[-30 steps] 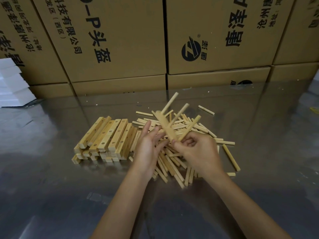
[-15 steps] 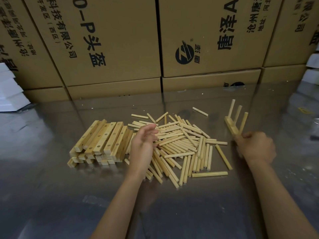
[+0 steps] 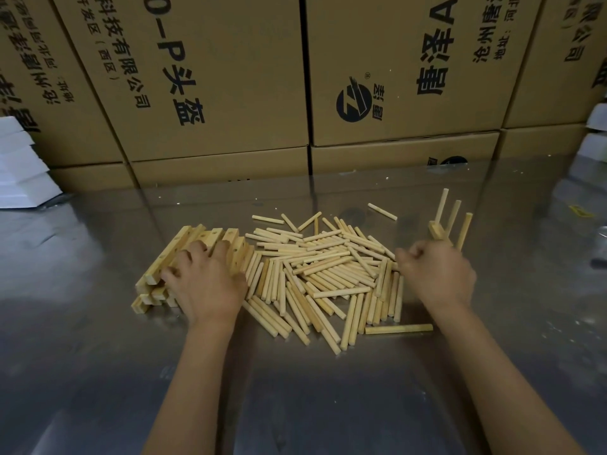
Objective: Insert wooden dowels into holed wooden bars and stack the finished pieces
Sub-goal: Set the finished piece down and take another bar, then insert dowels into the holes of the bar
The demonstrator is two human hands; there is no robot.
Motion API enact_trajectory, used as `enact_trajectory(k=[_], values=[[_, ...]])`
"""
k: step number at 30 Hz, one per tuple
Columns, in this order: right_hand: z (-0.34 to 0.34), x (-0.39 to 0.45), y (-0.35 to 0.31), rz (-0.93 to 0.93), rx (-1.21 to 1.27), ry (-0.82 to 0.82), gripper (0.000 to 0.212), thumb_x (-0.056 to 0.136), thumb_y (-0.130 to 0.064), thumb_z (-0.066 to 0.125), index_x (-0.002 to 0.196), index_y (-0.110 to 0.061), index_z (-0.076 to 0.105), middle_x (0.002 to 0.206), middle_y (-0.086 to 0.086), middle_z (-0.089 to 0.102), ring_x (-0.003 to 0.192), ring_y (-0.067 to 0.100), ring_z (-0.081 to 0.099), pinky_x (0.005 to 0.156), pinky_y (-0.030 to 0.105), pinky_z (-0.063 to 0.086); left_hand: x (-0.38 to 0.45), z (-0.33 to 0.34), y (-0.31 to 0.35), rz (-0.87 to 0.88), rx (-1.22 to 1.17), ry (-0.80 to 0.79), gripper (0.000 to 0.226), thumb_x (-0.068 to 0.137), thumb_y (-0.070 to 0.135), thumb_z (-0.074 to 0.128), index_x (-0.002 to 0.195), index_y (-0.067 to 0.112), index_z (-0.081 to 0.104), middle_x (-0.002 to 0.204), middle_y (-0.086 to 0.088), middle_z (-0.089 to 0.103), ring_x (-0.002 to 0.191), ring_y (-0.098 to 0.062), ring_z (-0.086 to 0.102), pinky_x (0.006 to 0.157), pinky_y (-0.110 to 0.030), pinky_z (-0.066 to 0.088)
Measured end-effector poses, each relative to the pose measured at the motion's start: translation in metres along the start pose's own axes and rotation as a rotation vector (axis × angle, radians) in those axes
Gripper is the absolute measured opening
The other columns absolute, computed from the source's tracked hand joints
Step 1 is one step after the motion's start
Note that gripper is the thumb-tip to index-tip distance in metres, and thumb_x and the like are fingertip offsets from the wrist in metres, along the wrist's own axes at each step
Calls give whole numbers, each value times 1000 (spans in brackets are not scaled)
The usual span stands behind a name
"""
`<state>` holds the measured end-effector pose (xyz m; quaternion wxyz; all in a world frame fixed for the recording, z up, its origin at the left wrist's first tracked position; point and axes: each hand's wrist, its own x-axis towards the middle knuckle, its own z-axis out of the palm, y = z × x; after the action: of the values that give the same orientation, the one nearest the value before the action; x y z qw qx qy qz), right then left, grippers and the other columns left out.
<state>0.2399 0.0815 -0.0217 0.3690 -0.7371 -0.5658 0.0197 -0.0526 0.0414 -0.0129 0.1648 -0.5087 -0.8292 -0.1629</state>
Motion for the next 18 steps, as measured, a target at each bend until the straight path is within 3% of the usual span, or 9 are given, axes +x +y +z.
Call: enact_trajectory(k=[3, 5, 8, 15, 18], values=[[10, -13, -14, -221, 43, -98, 21, 92, -38, 61, 73, -28, 61, 73, -9, 62, 73, 9, 57, 59, 26, 43, 0, 0, 1, -2, 3, 3, 56, 84, 43, 71, 136, 33, 54, 134, -9, 50, 126, -32, 41, 102, -53, 29], [16, -20, -19, -382, 83, -182, 12, 92, -38, 61, 90, -27, 66, 94, -11, 61, 96, 8, 51, 76, 29, 44, -1, 1, 3, 15, -11, 9, 52, 84, 37, 71, 133, 34, 55, 133, -9, 50, 125, -32, 40, 100, -54, 29], [23, -30, -26, -526, 96, -270, 23, 92, -39, 61, 109, -26, 68, 112, -11, 58, 111, 7, 44, 97, 29, 35, -4, 2, 9, 50, -46, 3, 45, 82, 28, 72, 125, 30, 60, 132, -7, 50, 125, -29, 38, 99, -54, 23], [27, -40, -34, -574, 155, -283, 21, 94, -37, 59, 108, -25, 70, 108, -14, 56, 112, 6, 44, 102, 32, 37, -7, 2, 19, 103, -151, 77, 25, 80, 26, 75, 105, 22, 74, 132, -4, 56, 130, -25, 39, 107, -49, 20], [26, -42, -38, -560, 241, -265, 16, 93, -32, 60, 103, -27, 70, 105, -15, 57, 110, 4, 43, 98, 28, 34, -8, -2, 25, 145, -436, 162, 19, 86, 26, 72, 103, 23, 67, 110, 5, 63, 113, -20, 54, 103, -44, 29]])
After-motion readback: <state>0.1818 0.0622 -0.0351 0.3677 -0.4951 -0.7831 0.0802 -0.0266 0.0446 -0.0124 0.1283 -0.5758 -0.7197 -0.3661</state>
